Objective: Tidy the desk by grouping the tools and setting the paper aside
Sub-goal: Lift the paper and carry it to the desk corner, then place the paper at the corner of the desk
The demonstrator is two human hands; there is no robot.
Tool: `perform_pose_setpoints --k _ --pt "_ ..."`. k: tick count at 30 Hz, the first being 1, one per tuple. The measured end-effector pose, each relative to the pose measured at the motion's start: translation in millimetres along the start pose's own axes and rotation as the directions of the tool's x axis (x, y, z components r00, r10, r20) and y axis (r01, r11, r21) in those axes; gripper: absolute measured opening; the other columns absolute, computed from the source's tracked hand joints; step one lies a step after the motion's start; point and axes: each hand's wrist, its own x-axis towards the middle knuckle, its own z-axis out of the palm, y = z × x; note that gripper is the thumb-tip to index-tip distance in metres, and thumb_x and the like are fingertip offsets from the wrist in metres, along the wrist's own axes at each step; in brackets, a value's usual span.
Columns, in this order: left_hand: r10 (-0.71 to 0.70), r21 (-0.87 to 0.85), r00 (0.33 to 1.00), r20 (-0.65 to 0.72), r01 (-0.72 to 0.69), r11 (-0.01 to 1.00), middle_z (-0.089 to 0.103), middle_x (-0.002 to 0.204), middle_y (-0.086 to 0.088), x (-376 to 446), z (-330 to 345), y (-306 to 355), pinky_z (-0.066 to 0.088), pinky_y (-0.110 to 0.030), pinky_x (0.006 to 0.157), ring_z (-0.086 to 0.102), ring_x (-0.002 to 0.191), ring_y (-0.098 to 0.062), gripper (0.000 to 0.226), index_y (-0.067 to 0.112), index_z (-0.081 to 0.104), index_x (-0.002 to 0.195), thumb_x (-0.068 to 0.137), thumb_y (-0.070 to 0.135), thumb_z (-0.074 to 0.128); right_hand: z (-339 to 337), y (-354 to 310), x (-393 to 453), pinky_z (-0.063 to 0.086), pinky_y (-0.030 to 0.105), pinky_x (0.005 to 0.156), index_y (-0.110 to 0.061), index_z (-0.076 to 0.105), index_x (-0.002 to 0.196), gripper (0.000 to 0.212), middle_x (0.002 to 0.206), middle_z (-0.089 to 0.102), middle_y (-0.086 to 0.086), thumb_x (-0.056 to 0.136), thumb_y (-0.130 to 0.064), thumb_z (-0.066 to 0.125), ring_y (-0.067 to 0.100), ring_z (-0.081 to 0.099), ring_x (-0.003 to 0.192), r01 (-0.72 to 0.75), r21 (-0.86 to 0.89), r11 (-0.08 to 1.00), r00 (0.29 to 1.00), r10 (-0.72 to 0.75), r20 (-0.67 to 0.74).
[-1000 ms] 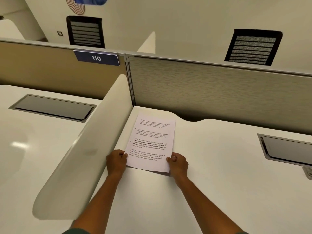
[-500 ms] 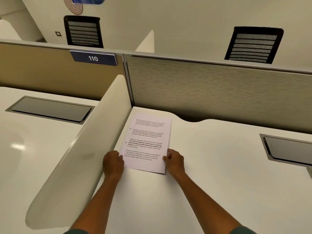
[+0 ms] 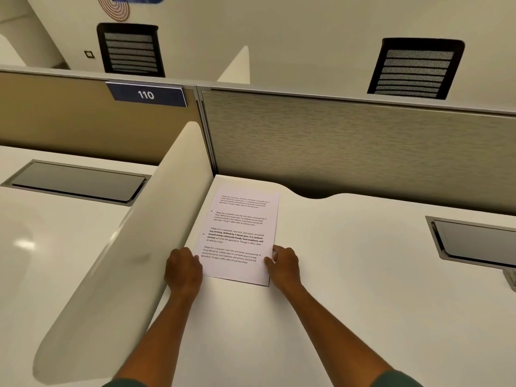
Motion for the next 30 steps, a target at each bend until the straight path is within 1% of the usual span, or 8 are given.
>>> perform_pose_setpoints --k 3,6,8,11,17,20,24,30 --pt "0.002 0.007 1.0 -0.006 -0.002 1.0 0.062 0.097 -0.02 -3.0 -2.1 1.3 0.048 -0.04 0.068 0.06 0.089 -0.039 0.019 -0.001 0.064 0.09 0.092 0.017 0.057 -1.1 -0.5 -2.2 0.034 0.024 0.071 -0.015 0.054 0.087 0.01 0.093 0.047 0.005 0.087 -0.022 0.061 0.019 0.046 0.081 0.004 -0.01 1.0 1.0 -0.004 0.008" --pt "0.031 0.076 0.999 -0.022 -0.03 0.997 0.06 0.101 -0.021 -7.2 -4.5 4.6 0.047 -0.042 0.071 0.057 0.096 -0.039 0.023 -0.001 0.061 0.097 0.094 0.021 0.055 -0.6 0.9 -1.9 0.035 0.026 0.07 -0.016 0.047 0.081 0.018 0.093 0.049 0.007 0.088 -0.025 0.06 0.023 0.049 0.083 0.003 -0.012 1.0 1.0 -0.003 0.001" --pt "0.075 0.111 0.996 -0.038 -0.071 0.991 0.061 0.1 -0.022 -10.0 -6.2 7.1 0.047 -0.043 0.069 0.056 0.095 -0.041 0.027 -0.001 0.06 0.101 0.093 0.024 0.058 -1.5 2.2 -3.1 0.041 0.028 0.077 -0.013 0.059 0.101 0.018 0.102 0.053 0.01 0.09 -0.028 0.06 0.027 0.056 0.095 -0.001 0.015 1.0 1.0 0.001 0.002" --pt "0.138 0.142 0.988 -0.062 -0.128 0.982 0.062 0.096 -0.024 -13.1 -8.4 10.4 0.047 -0.045 0.067 0.056 0.09 -0.043 0.033 -0.002 0.059 0.103 0.09 0.028 0.061 -6.5 5.1 -10.3 0.044 0.031 0.094 -0.011 0.048 0.136 0.05 0.121 0.053 0.01 0.092 -0.033 0.059 0.023 0.056 0.111 0.003 0.069 0.998 0.999 0.0 -0.038" --pt "0.272 0.139 0.953 -0.132 -0.254 0.957 0.062 0.101 -0.024 -26.4 -9.5 20.8 0.048 -0.048 0.068 0.056 0.091 -0.043 0.045 0.0 0.057 0.115 0.086 0.034 0.066 -31.2 21.2 -26.7 0.041 0.038 0.103 -0.018 0.037 0.144 0.059 0.139 0.042 0.005 0.093 -0.044 0.053 0.022 0.044 0.127 0.092 -0.038 0.995 0.985 -0.096 -0.143" --pt "0.34 0.118 0.927 -0.158 -0.324 0.939 0.058 0.12 -0.024 -40.5 -10.1 32.4 0.048 -0.053 0.081 0.053 0.109 -0.044 0.062 0.002 0.052 0.127 0.087 0.05 0.047 -51.1 28.2 -33.8 0.033 0.038 0.11 -0.019 0.032 0.147 0.065 0.149 0.035 0.005 0.093 -0.051 0.049 0.023 0.035 0.136 0.16 -0.195 0.968 0.964 -0.196 -0.178" --pt "0.429 0.109 0.89 -0.152 -0.416 0.903 0.039 0.149 -0.022 -68.6 -9.7 52.7 0.033 -0.061 0.105 0.034 0.138 -0.044 0.081 0.007 0.039 0.144 0.086 0.063 0.035 -74.8 35.9 -43.7 0.013 0.046 0.118 -0.022 0.022 0.151 0.077 0.16 0.019 0.005 0.09 -0.067 0.034 0.025 0.014 0.148 0.238 -0.411 0.88 0.923 -0.336 -0.185" --pt "0.574 0.083 0.816 -0.074 -0.568 0.819 0.01 0.163 -0.009 -108.1 1.9 85.9 0.016 -0.059 0.115 0.01 0.15 -0.033 0.09 0.019 0.013 0.155 0.085 0.074 0.025 -117.1 50.0 -65.2 0.004 0.058 0.117 -0.026 0.013 0.153 0.084 0.162 0.0 0.004 0.086 -0.076 0.016 0.027 -0.002 0.149 0.219 -0.594 0.774 0.891 -0.407 -0.201"
